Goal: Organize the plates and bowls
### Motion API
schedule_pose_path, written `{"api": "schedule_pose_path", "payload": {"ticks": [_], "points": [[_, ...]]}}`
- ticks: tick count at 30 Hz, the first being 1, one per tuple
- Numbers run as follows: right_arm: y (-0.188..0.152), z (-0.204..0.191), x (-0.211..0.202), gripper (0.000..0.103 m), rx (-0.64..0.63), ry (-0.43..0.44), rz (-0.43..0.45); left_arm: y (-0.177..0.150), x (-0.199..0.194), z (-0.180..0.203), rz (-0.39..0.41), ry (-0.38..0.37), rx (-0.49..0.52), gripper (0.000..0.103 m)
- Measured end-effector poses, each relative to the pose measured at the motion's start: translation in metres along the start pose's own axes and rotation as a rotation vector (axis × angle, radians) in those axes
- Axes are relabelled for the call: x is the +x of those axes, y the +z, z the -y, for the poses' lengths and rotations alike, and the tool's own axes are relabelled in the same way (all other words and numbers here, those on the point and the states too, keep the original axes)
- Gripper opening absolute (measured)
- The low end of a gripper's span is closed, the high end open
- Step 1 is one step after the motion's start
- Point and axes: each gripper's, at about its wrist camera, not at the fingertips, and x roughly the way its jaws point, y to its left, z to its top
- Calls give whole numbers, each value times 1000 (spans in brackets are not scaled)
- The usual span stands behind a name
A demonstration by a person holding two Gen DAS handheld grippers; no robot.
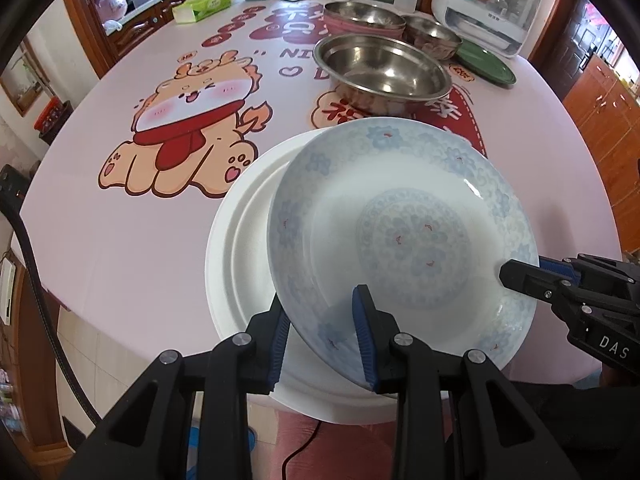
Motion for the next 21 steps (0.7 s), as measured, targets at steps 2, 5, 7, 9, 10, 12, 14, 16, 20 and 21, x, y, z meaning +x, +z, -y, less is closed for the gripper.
{"api": "schedule_pose_path", "payload": {"ticks": [2, 5, 7, 9, 10, 12, 14, 16, 20, 21], "points": [[0, -4, 4, 19, 17, -10, -8, 2, 3, -4, -13, -7, 12, 30], [1, -10, 10, 19, 35, -26, -19, 5, 8, -12, -35, -20, 27, 30], [1, -12, 14, 19, 52, -33, -26, 7, 12, -16, -51, -28, 40, 30], [1, -15, 18, 19, 71, -44, -32, 9, 15, -19, -63, -34, 55, 30], [1, -16, 19, 19, 79, -49, -34, 10, 16, -21, -71, -39, 64, 30], [0, -18, 23, 19, 96, -61, -38, 11, 20, -24, -87, -47, 82, 30], [-1, -23, 25, 19, 107, -73, -36, 12, 22, -27, -94, -47, 102, 30], [-2, -25, 26, 19, 119, -79, -34, 13, 23, -28, -95, -45, 123, 30], [-5, -29, 31, 19, 146, -104, -32, 14, 27, -31, -107, -52, 154, 30], [-6, -30, 31, 19, 151, -114, -28, 14, 27, -30, -107, -51, 170, 30]]}}
